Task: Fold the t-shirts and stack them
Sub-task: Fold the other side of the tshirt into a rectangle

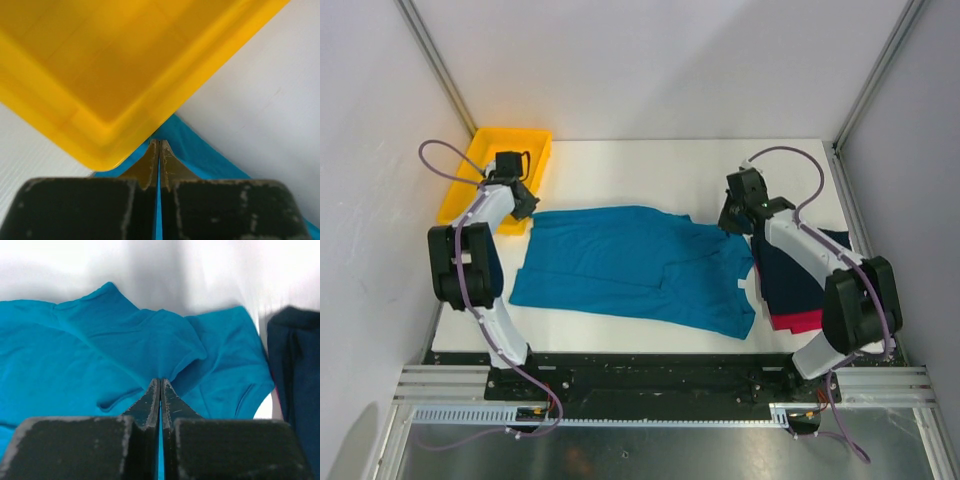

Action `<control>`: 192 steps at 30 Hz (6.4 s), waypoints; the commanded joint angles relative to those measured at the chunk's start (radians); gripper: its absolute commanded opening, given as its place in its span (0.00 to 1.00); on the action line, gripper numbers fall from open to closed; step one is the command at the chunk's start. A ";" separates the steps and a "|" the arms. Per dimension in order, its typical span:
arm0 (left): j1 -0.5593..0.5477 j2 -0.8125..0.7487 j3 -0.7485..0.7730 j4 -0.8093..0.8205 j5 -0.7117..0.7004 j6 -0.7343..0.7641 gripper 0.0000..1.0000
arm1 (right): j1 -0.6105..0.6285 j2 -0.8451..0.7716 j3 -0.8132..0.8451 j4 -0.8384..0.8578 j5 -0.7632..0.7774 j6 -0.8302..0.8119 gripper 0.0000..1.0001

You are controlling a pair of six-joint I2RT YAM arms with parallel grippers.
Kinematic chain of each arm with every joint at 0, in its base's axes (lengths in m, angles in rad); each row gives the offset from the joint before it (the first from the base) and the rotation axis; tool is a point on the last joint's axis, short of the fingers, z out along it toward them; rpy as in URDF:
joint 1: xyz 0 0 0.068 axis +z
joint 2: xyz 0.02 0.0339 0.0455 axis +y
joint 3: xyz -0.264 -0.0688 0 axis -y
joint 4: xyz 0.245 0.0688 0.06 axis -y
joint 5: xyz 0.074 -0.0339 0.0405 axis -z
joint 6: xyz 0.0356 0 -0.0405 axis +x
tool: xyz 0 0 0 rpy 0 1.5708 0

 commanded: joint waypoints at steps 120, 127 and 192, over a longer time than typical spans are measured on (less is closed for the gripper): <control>-0.780 0.250 0.210 0.089 0.525 0.218 0.57 | 0.017 -0.269 -0.462 0.051 -0.086 0.202 0.47; -0.785 0.249 0.210 0.094 0.512 0.205 0.49 | 0.027 -0.242 -0.463 0.071 -0.098 0.207 0.47; -0.803 -0.214 -0.345 0.272 0.458 0.129 0.04 | 0.479 -0.430 -0.354 -0.228 0.145 0.439 0.00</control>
